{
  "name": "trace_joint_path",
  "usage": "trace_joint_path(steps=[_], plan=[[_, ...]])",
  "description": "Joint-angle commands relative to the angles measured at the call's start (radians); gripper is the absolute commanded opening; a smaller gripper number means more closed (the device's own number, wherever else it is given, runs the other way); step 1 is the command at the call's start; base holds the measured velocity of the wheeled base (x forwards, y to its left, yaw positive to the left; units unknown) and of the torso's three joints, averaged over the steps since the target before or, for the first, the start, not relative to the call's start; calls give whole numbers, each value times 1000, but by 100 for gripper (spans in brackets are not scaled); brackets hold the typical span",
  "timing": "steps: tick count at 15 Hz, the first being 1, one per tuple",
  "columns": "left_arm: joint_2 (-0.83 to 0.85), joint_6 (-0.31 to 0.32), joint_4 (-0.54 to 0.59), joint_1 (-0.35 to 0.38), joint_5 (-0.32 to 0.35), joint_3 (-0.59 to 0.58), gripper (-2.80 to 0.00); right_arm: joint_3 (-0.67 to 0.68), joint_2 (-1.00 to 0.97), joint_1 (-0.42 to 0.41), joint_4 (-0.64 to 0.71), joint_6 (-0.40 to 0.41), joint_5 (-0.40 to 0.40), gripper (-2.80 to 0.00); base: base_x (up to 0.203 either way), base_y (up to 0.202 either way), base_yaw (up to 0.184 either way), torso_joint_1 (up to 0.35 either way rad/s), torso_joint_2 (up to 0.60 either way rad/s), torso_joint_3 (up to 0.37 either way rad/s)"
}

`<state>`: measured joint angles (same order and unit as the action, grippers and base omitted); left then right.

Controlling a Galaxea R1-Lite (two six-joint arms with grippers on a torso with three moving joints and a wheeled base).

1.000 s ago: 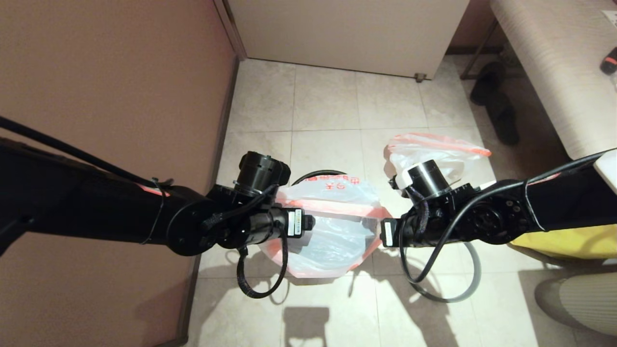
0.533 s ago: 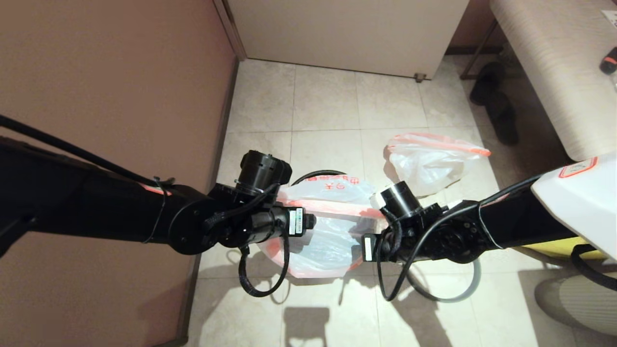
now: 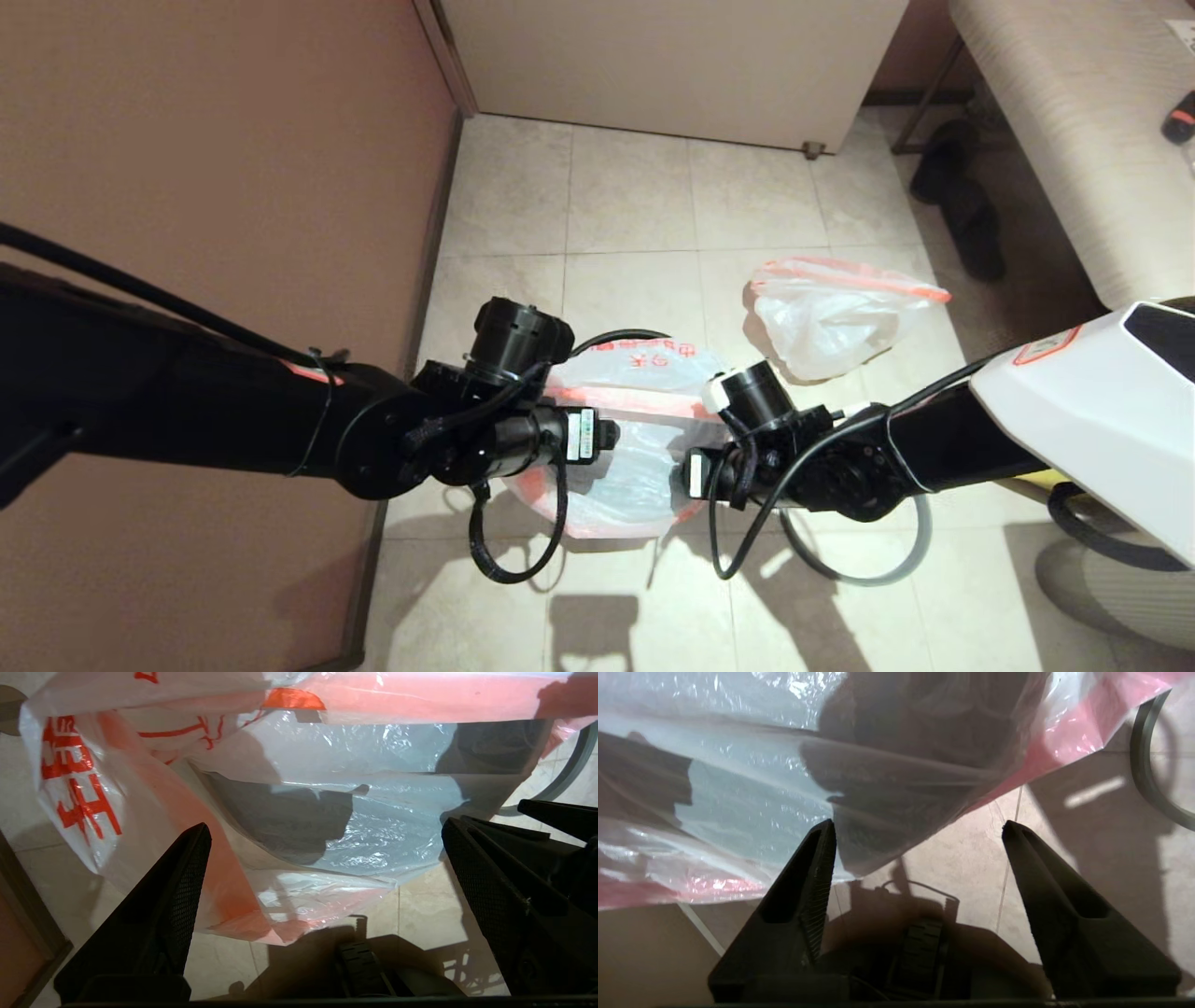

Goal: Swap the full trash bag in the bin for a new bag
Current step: Put the new garbage bag on the trash can

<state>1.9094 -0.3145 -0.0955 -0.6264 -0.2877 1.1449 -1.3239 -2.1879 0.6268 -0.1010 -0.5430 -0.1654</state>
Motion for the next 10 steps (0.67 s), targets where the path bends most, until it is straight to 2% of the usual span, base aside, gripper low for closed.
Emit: trace_joint_path(steps=[1, 4, 7, 8, 10], plan=[[4, -5, -3, -1, -2, 1, 0, -4, -49, 1, -53, -18, -12, 0, 0, 0, 0, 0, 0, 0], [4, -7, -4, -3, -2, -1, 0, -24, -86, 1, -149, -47, -56, 0, 0, 0, 0, 0, 0, 0], [13, -9, -19, -7, -24, -1, 0, -86, -129, 4, -147, -51, -188, 0, 0, 0, 0, 0, 0, 0], [20, -9, -36, -7, -35, -2, 0, -99, -139, 9, -137, -51, -215, -280, 0, 0, 0, 0, 0, 0], [21, -9, -52, -6, -44, -4, 0, -119, -145, 13, -108, -51, -240, -280, 0, 0, 0, 0, 0, 0]])
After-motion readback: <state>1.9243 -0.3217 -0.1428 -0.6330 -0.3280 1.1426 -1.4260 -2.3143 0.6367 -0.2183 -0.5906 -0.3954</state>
